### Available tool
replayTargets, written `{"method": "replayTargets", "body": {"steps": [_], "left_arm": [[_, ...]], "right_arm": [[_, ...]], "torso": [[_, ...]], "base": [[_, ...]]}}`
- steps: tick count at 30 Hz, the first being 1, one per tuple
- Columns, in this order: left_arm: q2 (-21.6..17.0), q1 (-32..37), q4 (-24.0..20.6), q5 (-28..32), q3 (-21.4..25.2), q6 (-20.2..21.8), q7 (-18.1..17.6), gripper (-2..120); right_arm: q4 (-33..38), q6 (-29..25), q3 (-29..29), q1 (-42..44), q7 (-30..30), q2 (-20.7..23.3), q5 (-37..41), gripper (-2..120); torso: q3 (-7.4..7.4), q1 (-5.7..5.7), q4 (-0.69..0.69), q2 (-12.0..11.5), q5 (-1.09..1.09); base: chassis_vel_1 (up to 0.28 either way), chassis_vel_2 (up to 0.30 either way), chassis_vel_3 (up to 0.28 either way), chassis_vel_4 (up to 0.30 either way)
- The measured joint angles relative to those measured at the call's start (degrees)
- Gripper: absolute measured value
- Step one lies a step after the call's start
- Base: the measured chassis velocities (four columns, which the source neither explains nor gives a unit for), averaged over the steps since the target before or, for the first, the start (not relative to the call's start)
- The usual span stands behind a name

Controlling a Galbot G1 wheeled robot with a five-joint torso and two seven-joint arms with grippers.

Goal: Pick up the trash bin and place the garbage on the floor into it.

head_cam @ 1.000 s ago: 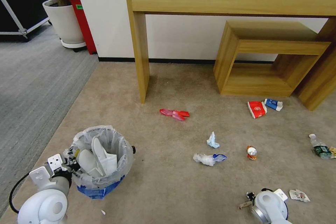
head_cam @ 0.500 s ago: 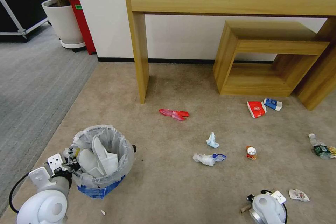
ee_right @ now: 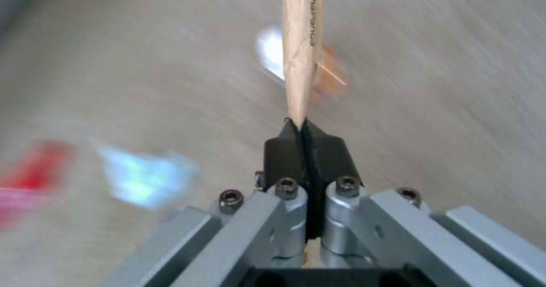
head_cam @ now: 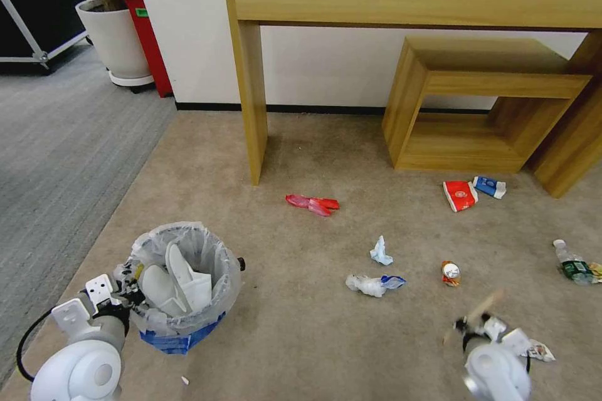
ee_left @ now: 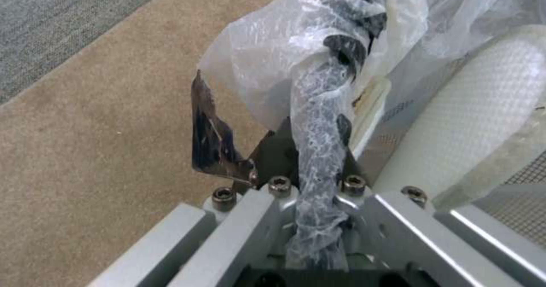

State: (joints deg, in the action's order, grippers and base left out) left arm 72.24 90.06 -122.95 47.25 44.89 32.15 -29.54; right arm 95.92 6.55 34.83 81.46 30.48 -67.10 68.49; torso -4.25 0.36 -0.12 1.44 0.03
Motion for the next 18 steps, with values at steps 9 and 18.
{"method": "replayTargets", "body": {"steps": [9,18], "left_arm": [[0.6,0.7,-1.7,-0.7,-0.7,0.3,0.0,0],[0.3,0.8,-3.5,-0.3,-1.1,1.0,-0.6,0]], "right_arm": [[25.3,-3.7,-6.6,-5.2,-13.9,13.1,2.8,0],[32.2,-10.2,-21.6,-21.6,-26.9,24.9,6.8,0]], "torso": [[0.0,0.01,0.0,0.0,0.01],[0.0,0.01,0.01,0.0,-0.03]], "base": [[0.0,0.0,0.0,0.0],[0.0,0.0,0.0,0.0]]}}
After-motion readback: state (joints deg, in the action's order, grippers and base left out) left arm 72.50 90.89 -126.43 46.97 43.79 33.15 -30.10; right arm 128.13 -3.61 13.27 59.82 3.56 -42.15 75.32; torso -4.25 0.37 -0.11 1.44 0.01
